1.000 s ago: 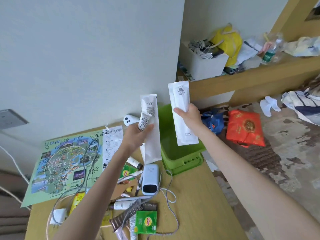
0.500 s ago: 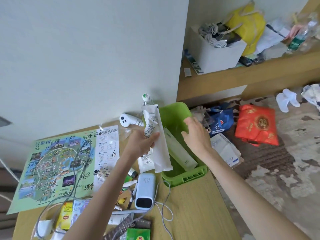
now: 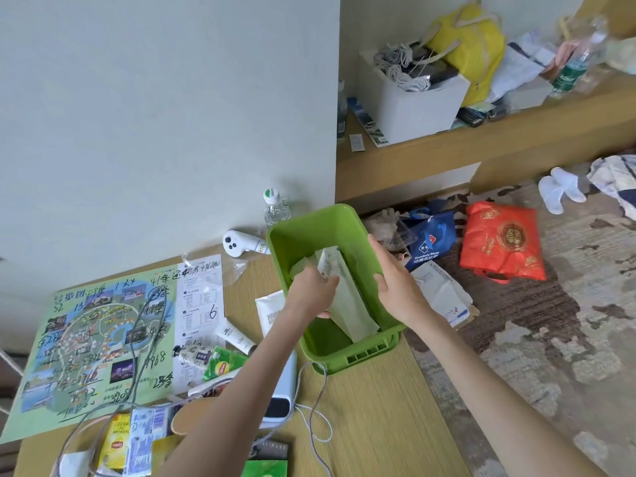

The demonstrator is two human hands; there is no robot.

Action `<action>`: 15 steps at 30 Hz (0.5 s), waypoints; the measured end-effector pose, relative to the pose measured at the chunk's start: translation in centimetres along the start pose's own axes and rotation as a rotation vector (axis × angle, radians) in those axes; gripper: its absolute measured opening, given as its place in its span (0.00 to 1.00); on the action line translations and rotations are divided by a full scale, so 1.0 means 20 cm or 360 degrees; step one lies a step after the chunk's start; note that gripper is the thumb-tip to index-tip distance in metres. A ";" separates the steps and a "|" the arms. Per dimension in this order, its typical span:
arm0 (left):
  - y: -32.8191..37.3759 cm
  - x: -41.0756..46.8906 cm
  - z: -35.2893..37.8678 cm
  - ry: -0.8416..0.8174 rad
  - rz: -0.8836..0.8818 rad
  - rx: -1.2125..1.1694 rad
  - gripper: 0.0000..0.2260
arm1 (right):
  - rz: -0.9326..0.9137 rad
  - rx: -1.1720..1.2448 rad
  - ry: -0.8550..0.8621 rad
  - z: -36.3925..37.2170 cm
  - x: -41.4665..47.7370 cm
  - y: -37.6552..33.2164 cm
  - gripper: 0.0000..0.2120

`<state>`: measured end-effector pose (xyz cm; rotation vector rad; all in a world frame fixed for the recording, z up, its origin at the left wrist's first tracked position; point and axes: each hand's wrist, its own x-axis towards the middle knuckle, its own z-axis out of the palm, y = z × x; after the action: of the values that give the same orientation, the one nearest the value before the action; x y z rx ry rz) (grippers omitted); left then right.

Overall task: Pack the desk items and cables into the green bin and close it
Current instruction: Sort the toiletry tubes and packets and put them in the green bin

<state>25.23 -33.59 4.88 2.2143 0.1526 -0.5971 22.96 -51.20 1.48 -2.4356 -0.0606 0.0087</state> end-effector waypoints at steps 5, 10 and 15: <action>-0.04 0.08 0.09 -0.0203 0.0360 0.0970 0.13 | 0.0001 -0.0007 -0.0011 0.01 0.00 0.01 0.38; -0.10 0.13 0.18 -0.0680 0.0258 0.1102 0.20 | -0.0002 -0.0063 -0.0001 0.02 0.01 0.02 0.40; -0.13 0.15 0.22 -0.0734 0.0258 0.1172 0.22 | -0.0004 -0.0080 -0.0018 0.03 0.02 0.03 0.41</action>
<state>25.44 -35.38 -0.73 2.6546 -0.5652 -1.1903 23.29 -51.27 0.60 -2.4856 -0.0697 0.0203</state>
